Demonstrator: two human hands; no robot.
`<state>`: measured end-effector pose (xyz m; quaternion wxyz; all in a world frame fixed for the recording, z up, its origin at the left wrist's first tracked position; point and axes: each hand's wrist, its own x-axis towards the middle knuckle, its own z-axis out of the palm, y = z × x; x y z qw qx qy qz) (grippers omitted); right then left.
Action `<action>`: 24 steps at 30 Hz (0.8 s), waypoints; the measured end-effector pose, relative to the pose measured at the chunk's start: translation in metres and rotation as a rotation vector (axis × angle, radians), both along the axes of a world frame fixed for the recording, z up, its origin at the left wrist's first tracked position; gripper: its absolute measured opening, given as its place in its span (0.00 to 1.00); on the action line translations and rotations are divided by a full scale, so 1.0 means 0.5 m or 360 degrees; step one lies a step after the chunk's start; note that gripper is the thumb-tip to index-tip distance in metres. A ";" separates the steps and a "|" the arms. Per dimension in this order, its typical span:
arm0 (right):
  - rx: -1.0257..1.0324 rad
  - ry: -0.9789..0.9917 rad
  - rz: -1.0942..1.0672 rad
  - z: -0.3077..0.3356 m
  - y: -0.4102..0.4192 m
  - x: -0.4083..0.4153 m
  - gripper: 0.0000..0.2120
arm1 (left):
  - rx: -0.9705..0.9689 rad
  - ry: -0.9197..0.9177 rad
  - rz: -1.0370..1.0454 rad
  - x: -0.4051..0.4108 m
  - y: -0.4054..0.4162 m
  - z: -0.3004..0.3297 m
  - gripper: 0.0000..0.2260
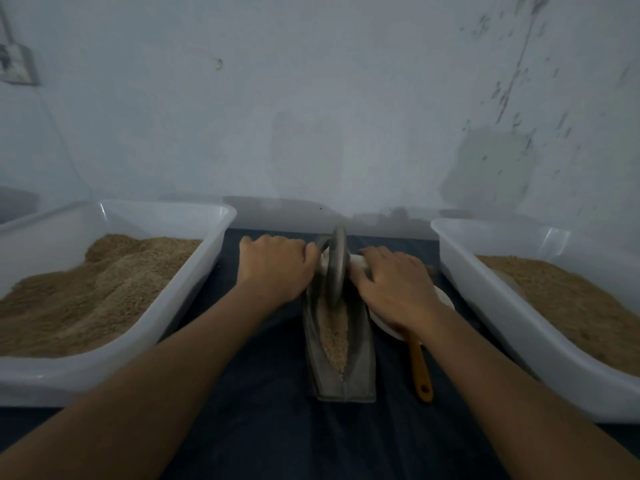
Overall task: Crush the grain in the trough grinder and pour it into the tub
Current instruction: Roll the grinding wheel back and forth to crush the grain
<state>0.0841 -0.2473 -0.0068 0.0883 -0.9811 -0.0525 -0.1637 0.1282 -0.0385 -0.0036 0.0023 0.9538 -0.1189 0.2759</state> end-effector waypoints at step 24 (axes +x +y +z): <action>0.0049 0.0036 -0.0039 0.020 0.013 0.033 0.20 | 0.0024 0.0111 0.0088 0.029 -0.012 0.007 0.16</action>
